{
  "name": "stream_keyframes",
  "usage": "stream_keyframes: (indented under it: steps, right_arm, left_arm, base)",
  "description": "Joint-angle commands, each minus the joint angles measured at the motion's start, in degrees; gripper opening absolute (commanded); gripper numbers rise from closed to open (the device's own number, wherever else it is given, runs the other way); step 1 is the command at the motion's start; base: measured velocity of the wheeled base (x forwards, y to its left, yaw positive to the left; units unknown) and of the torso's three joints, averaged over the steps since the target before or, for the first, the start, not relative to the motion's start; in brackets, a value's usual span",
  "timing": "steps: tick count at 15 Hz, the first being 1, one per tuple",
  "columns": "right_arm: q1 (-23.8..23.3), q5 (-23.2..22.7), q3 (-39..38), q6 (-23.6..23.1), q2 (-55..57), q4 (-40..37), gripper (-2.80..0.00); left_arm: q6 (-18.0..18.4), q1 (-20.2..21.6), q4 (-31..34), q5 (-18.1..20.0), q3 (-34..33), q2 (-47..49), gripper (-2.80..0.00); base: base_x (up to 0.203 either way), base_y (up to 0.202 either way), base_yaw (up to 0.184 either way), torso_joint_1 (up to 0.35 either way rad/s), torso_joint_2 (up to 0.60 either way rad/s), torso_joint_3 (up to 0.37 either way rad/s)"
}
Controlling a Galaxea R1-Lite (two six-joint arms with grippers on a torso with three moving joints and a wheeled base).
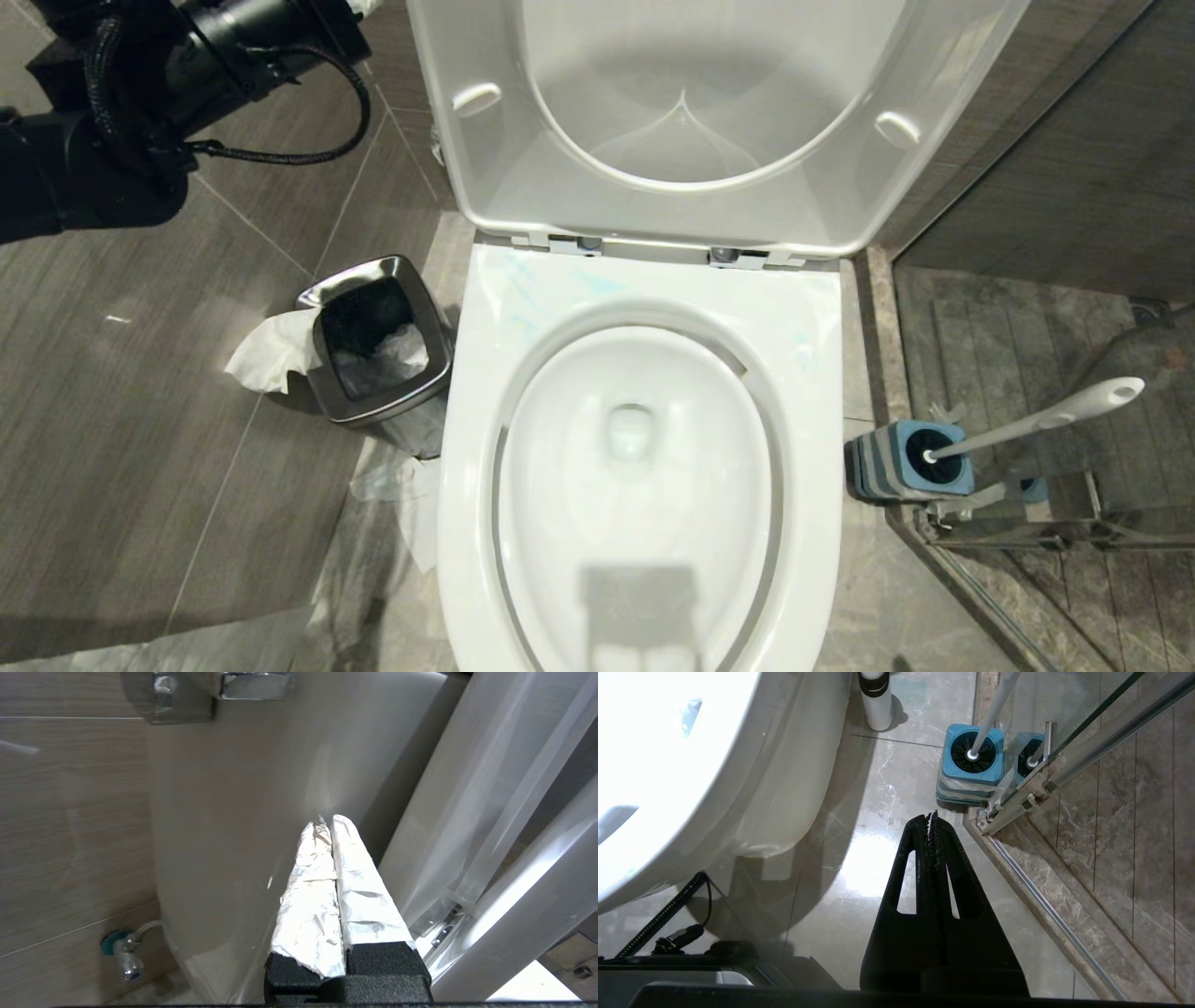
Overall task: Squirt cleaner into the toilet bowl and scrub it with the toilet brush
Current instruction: Close the toilet lid
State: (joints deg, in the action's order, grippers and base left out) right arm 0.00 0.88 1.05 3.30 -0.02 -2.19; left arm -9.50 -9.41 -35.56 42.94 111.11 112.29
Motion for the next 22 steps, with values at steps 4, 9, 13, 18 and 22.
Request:
stream_keyframes:
  steps: [4, 9, 13, 18, 22]
  right_arm:
    - [0.00, 0.00, 0.01, 0.04, 0.02, 0.00, -2.80]
    - [0.00, 0.00, 0.01, 0.04, 0.02, 0.00, -2.80]
    - [0.00, 0.00, 0.01, 0.04, 0.02, 0.00, -2.80]
    - [0.00, 0.00, 0.01, 0.04, 0.02, -0.06, -2.80]
    - [0.00, 0.00, 0.01, 0.04, 0.02, 0.00, -2.80]
  left_arm:
    - [-2.95, -2.02, -1.50, 0.39, -0.01, 0.01, -2.80]
    - [-3.33, -3.07, -1.36, 1.12, -0.42, -0.23, -2.80]
    - [-8.33, -3.16, -1.36, 3.09, -3.13, -2.81, -2.80]
    - [-16.97, -2.29, -1.60, 9.59, -11.25, -8.68, -2.80]
    - [-17.06, -0.71, -1.62, 10.37, -12.57, -9.31, -2.80]
  base:
    - [0.000, 0.000, 0.000, 0.000, 0.00, 0.000]
    - [0.000, 0.000, 0.000, 0.000, 0.00, 0.000]
    - [0.000, 0.000, 0.000, 0.000, 0.00, 0.000]
    - [0.000, 0.000, 0.000, 0.000, 0.00, 0.000]
    - [0.000, 0.000, 0.000, 0.000, 0.00, 0.000]
